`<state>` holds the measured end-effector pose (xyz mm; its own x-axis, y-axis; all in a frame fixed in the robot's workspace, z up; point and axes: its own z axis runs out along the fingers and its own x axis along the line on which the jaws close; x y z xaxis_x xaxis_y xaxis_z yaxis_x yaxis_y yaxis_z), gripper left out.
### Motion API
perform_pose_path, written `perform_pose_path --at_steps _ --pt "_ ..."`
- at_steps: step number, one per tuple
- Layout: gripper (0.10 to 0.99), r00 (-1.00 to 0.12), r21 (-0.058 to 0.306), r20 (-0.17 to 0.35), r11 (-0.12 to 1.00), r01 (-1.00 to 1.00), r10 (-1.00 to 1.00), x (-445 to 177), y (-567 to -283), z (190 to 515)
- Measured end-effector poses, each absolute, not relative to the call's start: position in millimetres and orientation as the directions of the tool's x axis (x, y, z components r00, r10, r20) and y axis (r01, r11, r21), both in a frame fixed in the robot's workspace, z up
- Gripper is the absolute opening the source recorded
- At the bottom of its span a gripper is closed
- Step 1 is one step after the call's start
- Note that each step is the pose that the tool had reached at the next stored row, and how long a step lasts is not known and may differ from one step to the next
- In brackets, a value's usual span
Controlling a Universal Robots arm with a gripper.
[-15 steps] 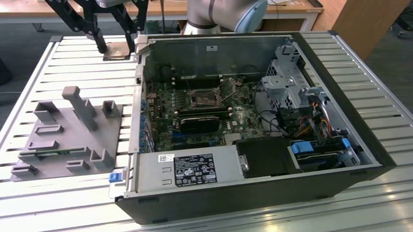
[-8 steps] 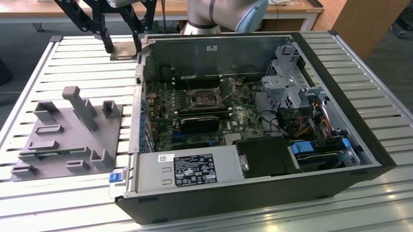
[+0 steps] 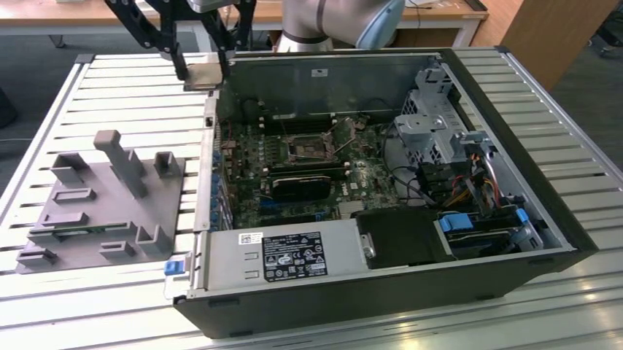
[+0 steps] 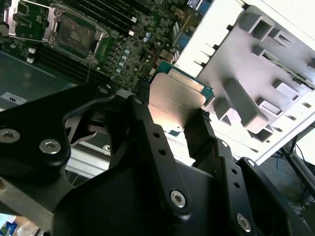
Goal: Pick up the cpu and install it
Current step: 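Pick up the cpu and move it towards the insertion slot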
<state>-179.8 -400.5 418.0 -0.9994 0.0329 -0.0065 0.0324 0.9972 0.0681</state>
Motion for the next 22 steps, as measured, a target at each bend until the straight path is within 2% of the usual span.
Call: perform_pose_path --at_steps 22 --pt "0.533 -0.999 0.068 -0.007 0.997 0.032 0.033 -138 -395 411"
